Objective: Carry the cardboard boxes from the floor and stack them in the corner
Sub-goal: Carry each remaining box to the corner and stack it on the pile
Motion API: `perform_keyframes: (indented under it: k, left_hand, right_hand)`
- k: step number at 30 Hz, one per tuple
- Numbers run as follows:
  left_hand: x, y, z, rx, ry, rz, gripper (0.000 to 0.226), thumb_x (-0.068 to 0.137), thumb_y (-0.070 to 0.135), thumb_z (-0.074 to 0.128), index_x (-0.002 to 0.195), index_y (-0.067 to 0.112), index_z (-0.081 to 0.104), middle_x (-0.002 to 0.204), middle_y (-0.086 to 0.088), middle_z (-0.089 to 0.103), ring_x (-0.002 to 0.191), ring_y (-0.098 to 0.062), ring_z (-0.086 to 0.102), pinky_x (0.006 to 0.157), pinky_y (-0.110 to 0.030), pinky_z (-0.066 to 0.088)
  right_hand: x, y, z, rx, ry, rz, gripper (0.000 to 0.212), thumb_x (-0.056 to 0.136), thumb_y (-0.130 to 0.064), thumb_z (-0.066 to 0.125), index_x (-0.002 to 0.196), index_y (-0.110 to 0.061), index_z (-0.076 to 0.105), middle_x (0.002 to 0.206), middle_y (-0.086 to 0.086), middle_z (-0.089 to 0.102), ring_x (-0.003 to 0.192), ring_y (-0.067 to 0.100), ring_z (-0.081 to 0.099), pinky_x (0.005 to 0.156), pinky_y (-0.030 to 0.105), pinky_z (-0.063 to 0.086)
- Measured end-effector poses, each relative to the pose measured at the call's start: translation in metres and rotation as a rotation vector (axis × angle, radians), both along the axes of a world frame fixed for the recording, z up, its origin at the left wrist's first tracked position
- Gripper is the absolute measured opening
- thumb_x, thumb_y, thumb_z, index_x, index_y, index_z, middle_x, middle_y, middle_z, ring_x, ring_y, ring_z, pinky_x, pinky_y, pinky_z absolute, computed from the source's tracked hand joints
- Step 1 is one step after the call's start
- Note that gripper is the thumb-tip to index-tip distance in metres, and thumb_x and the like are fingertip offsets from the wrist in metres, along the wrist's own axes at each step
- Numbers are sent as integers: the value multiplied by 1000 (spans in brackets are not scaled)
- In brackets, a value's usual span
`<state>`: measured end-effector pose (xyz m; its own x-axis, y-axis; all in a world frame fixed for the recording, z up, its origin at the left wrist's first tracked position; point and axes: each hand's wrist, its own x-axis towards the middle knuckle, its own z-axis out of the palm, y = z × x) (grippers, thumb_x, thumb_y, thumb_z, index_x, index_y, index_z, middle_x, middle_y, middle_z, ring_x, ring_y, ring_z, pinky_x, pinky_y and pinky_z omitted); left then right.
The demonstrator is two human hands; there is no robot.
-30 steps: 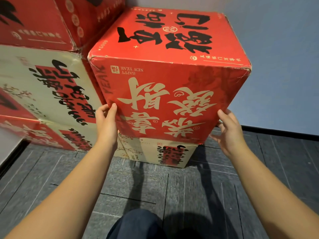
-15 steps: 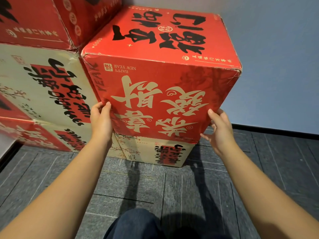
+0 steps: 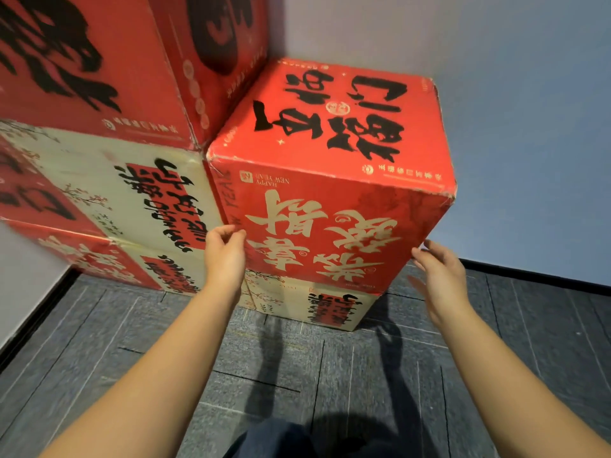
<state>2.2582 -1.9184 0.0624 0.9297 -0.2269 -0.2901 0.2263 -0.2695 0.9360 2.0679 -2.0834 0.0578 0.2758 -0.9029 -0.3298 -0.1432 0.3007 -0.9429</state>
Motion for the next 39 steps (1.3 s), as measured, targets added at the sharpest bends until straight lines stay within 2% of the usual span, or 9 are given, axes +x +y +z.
perform_keyframes:
  k: [2,3,6,10,19,23,30,34,39]
  left_hand:
    - [-8,3,36,31,46,-68,23,95,13,44,116,9,53,124,-10,55,117,-23,51,101,-39,39]
    - [-11,4,58,29,64,-91,17,95,13,43,108,12,54,122,-10,57,116,-24,52,99,-38,39]
    - [-17,6,136,8,85,-131,16,94,15,45,83,21,55,111,-9,61,101,-21,55,94,-34,41]
    - [-22,15,250,-63,56,-196,27,93,8,43,71,21,52,79,-2,51,62,-7,49,61,-24,40]
    - [-22,77,444,-107,-17,-144,23,95,14,46,75,22,53,87,3,59,78,-10,54,73,-22,42]
    - [-24,130,480,-107,-55,-56,20,96,18,45,79,21,54,98,-2,60,82,-13,54,85,-28,42]
    - [-59,241,519,-120,-131,299,23,96,15,45,74,20,51,83,2,57,70,-5,51,66,-18,40]
    - [-110,307,529,-127,-155,573,22,95,17,45,74,21,50,81,5,55,77,-11,52,74,-25,40]
    - [-207,386,529,-150,-186,915,21,96,16,45,76,21,49,81,5,55,73,-7,51,66,-22,37]
  right_hand:
    - [-5,1,32,-4,54,-55,22,91,-7,53,113,-6,55,110,7,56,102,17,52,94,35,47]
    - [-6,2,53,4,69,-66,9,91,-5,52,97,-8,58,98,6,57,94,17,53,84,29,51]
    - [-2,9,126,9,83,-51,27,89,2,48,69,-15,52,72,2,53,67,13,49,52,16,44]
    - [14,28,236,8,51,41,28,88,2,47,67,-15,54,70,5,53,65,14,49,60,23,40]
    - [63,98,450,-12,-100,308,25,92,-5,46,72,-17,53,71,2,56,57,8,53,57,19,41]
    - [78,135,489,-38,-126,474,23,93,-10,49,72,-19,54,73,-1,57,66,11,52,65,22,43]
    - [103,221,529,-35,-156,840,18,92,-13,50,77,-19,57,75,0,59,64,10,52,63,22,44]
    - [100,290,546,-22,-193,1110,17,92,-11,51,76,-16,55,71,1,55,59,9,49,53,18,40]
    - [66,395,545,-3,-193,1485,20,92,-13,51,73,-19,52,72,-1,55,61,9,49,55,18,38]
